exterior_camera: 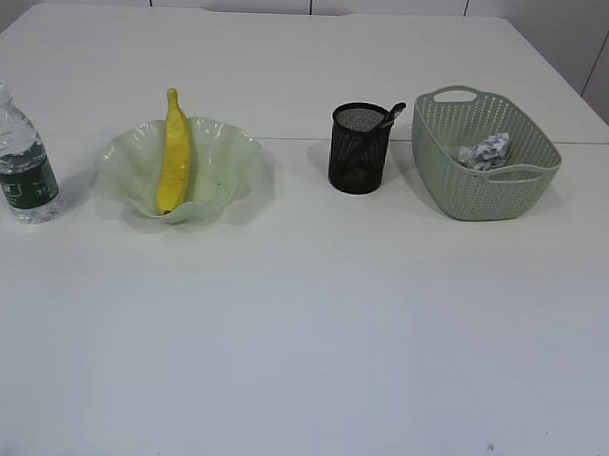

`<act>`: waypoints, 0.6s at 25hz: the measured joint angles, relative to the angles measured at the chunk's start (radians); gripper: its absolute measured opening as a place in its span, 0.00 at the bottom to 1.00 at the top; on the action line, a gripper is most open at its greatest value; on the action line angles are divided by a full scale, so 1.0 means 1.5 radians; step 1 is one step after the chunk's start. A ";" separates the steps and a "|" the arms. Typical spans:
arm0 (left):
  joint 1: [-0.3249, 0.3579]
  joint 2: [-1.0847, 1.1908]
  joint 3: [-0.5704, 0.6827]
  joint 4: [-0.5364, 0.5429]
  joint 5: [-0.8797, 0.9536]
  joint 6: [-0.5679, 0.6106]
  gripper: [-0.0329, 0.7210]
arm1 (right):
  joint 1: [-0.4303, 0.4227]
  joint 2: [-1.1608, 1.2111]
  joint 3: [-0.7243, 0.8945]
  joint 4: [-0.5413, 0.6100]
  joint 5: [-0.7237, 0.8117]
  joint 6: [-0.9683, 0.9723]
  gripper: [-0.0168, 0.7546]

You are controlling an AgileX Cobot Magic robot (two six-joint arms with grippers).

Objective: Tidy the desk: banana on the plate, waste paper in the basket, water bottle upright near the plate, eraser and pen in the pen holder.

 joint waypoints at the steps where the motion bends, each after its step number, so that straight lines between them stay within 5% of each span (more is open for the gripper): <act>1: 0.000 0.000 0.000 0.000 0.000 0.000 0.67 | -0.006 0.000 0.000 0.000 0.000 0.000 0.32; 8: 0.003 0.000 0.000 0.000 0.000 0.000 0.67 | -0.068 0.000 0.000 0.000 0.000 0.000 0.32; 15: 0.060 0.000 0.000 0.000 0.000 0.000 0.66 | -0.113 0.000 0.000 0.000 0.000 0.001 0.32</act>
